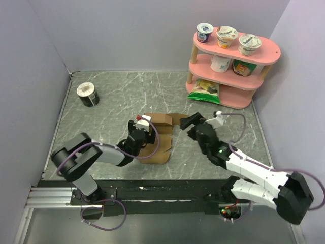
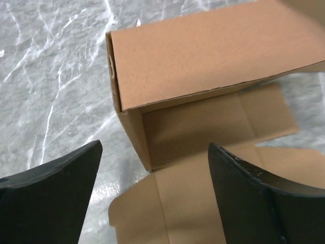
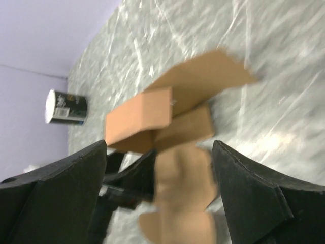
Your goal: Fold the paper box
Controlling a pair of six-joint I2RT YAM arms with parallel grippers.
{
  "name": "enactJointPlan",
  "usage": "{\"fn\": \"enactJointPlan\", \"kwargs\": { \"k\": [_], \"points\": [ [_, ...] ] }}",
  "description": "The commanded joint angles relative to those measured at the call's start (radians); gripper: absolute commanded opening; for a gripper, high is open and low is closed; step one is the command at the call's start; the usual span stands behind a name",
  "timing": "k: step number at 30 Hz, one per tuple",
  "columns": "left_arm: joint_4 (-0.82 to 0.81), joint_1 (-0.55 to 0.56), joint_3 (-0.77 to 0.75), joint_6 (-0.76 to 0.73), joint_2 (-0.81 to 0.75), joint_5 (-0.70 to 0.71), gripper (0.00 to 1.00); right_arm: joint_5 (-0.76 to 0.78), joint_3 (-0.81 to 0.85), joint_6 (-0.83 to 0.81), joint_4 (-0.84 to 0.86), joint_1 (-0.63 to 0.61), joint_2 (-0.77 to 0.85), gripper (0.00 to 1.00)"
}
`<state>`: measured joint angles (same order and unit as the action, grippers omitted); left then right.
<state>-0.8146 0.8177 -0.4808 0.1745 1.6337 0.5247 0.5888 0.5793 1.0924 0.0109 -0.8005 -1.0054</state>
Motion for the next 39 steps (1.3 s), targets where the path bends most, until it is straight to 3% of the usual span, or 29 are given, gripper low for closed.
{"fn": "enactJointPlan", "kwargs": {
  "k": [1,2,5,8,13,19,22,32,39],
  "points": [
    [0.077,-0.038,0.033,0.051,-0.119,-0.110,0.95,-0.353,-0.111,-0.284,0.245,0.212,0.056,0.90],
    [0.100,-0.049,0.039,0.057,-0.139,-0.133,0.98,-0.462,-0.111,-0.357,0.248,0.280,0.047,0.90],
    [0.129,-0.106,0.076,0.085,-0.216,-0.294,1.00,-0.530,-0.046,-0.542,0.177,0.319,0.016,0.90],
    [0.156,-0.184,0.093,0.144,-0.261,-0.419,0.99,-0.569,0.045,-0.620,0.080,0.328,-0.022,0.90],
    [0.147,-0.224,0.082,0.160,-0.243,-0.463,0.99,-0.681,0.132,-0.536,0.041,0.328,-0.076,0.89],
    [0.112,-0.227,0.007,0.117,-0.140,-0.503,0.92,-0.809,0.209,-0.413,0.098,0.319,-0.195,0.81],
    [0.108,-0.227,-0.028,0.099,-0.098,-0.508,0.84,-0.805,0.275,-0.405,0.067,0.305,-0.266,0.80],
    [0.138,-0.227,-0.081,0.068,-0.051,-0.450,0.69,-0.804,0.468,-0.390,-0.067,0.255,-0.476,0.78],
    [0.141,-0.221,-0.087,0.066,-0.037,-0.431,0.60,-0.670,0.493,-0.373,-0.114,0.208,-0.562,0.76]
  ]
}}
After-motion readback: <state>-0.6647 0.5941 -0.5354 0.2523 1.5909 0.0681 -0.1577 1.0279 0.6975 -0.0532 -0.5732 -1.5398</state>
